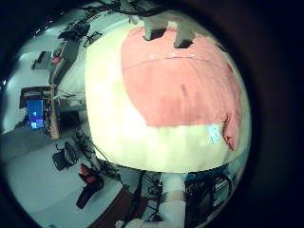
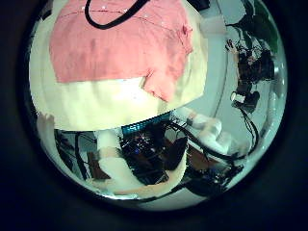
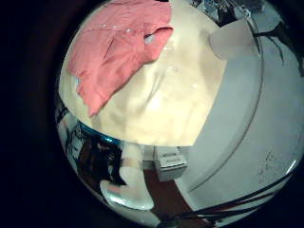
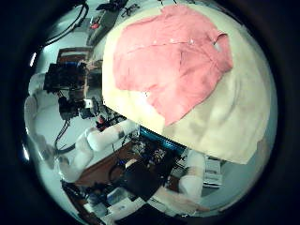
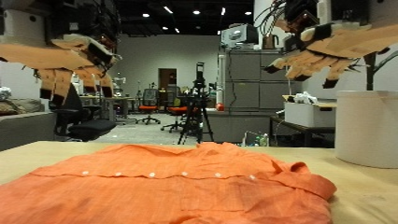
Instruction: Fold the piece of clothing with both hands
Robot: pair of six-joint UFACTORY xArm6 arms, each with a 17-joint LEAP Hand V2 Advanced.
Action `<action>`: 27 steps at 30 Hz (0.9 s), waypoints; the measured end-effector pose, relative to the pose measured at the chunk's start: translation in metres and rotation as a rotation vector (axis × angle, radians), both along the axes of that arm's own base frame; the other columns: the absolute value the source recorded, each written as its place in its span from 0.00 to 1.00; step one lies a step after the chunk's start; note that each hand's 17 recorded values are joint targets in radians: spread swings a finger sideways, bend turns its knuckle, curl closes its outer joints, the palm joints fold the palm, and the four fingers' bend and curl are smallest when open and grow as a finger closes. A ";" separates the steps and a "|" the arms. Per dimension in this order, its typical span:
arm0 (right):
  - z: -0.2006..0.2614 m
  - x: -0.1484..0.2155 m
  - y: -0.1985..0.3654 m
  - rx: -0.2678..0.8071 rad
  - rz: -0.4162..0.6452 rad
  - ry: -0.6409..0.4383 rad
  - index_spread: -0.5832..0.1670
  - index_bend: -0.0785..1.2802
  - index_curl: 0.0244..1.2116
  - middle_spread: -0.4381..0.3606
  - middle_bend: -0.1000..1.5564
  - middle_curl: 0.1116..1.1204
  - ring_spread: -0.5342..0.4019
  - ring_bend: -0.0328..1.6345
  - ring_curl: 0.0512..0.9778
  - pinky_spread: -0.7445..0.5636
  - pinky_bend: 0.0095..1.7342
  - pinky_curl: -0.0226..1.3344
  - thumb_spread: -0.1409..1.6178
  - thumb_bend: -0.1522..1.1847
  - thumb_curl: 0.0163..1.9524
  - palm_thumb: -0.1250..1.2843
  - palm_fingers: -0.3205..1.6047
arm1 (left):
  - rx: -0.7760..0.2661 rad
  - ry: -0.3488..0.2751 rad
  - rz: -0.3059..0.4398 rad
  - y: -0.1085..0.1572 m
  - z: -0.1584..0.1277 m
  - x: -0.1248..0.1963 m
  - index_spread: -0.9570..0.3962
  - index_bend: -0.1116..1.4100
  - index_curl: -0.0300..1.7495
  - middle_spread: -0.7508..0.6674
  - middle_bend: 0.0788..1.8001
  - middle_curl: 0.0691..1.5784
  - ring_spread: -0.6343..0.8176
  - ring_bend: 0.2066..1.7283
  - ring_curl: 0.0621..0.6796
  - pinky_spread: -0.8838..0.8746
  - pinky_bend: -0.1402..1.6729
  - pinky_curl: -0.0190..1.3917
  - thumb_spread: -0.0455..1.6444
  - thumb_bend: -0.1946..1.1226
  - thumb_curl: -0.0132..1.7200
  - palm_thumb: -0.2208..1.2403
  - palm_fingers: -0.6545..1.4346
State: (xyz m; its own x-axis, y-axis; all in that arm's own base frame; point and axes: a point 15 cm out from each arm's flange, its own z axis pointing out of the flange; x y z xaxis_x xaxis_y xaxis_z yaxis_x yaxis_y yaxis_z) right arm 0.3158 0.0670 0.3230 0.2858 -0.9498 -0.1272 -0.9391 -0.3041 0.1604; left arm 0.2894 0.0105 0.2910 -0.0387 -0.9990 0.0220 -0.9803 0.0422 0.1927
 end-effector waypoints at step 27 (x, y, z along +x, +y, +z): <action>-0.010 -0.009 0.012 -0.002 0.040 0.040 0.30 0.18 0.22 0.69 0.18 0.20 0.86 0.16 0.22 0.86 0.16 0.25 0.67 0.10 0.14 0.27 0.20 | 0.103 0.033 -0.105 0.102 -0.022 -0.023 0.66 0.17 0.17 0.70 0.06 0.18 0.78 0.19 0.25 0.79 0.24 0.25 0.56 0.12 0.17 0.15 0.34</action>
State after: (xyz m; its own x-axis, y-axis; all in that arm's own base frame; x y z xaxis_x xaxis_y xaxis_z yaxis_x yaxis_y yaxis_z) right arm 0.3071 0.0794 0.3129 0.3181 -0.9381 -0.1372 -0.9191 -0.3406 0.1980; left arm 0.2664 0.1123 0.2688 -0.1436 -0.9866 -0.0769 -0.9646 0.1222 0.2336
